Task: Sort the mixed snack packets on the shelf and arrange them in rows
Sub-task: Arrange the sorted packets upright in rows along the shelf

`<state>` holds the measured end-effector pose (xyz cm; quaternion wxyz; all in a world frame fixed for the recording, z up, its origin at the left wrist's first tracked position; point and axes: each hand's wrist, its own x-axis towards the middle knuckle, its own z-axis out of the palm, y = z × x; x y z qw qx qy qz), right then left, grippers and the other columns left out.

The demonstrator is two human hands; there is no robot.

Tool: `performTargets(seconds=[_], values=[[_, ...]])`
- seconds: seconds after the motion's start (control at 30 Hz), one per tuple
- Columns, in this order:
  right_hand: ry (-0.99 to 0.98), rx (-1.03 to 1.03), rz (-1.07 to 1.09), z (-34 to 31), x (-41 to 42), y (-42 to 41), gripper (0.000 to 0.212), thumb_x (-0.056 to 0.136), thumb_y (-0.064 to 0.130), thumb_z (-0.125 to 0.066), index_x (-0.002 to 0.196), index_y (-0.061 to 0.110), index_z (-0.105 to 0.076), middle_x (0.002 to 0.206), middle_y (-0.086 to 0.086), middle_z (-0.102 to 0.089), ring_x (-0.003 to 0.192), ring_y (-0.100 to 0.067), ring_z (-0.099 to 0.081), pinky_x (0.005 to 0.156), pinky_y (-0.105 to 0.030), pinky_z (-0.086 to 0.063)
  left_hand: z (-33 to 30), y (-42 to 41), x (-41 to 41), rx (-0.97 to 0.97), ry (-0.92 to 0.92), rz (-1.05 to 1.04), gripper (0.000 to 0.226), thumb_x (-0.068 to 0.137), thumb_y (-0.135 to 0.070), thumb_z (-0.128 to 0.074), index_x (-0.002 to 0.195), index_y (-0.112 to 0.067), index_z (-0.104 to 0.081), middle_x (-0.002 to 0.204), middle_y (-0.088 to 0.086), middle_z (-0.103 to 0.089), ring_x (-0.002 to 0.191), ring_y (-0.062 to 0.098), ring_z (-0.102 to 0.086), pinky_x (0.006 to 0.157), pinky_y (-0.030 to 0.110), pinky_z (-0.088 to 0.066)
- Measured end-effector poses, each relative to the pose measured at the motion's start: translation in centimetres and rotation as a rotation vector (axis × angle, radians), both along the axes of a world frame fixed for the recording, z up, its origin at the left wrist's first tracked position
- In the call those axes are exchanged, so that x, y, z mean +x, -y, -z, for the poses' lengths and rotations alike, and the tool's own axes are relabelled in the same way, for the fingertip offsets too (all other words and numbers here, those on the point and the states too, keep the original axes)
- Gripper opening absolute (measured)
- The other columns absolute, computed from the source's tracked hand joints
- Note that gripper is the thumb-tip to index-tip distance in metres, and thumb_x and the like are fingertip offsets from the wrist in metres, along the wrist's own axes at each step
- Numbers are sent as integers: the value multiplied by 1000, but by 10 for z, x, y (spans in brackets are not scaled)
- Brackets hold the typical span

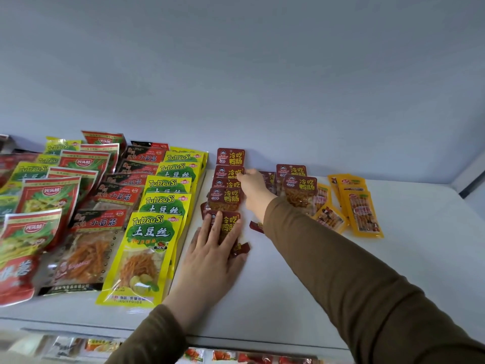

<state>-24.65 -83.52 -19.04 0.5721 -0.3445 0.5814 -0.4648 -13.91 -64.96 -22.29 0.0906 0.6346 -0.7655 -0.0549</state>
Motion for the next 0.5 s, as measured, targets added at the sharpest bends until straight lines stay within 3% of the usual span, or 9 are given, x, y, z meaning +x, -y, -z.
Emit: performTargets(seconds=[0.1, 0.2, 0.37, 0.47, 0.5], values=[[91, 28, 46, 1, 7, -2, 12, 104, 5, -50, 110, 8, -59, 114, -18, -66, 104, -33, -67, 76, -40, -58, -3, 4, 0, 21, 2, 5, 66, 103, -65, -21, 160, -48, 8, 172, 2, 14, 156, 27, 22, 127, 44, 1], [106, 46, 117, 4, 18, -5, 15, 102, 6, -51, 112, 13, -59, 122, -17, -65, 114, -34, -63, 99, -51, -54, -4, 9, 2, 40, 4, -12, 66, 105, -56, -27, 160, -48, 9, 172, 4, 13, 157, 28, 21, 127, 45, -1], [70, 28, 216, 6, 30, -15, 18, 100, 10, -50, 107, 20, -63, 123, -12, -63, 104, -27, -61, 84, -40, -55, -6, 10, 5, 59, 15, -48, 66, 107, -46, -30, 158, -48, 10, 173, 6, 11, 157, 30, 18, 127, 49, -11], [73, 6, 162, 2, 27, -18, 25, 101, 11, -46, 118, 11, -65, 124, -15, -63, 113, -33, -61, 99, -48, -52, -12, 6, 5, 78, -37, -49, 64, 107, -48, -29, 158, -51, 10, 172, 3, 15, 156, 26, 22, 127, 49, -8], [89, -12, 104, -3, 24, -20, 26, 103, 9, -43, 119, 4, -63, 122, -18, -64, 112, -34, -62, 98, -47, -52, -15, 3, 6, 77, -92, -50, 64, 107, -48, -30, 159, -50, 7, 172, 2, 17, 156, 23, 24, 127, 47, -5]])
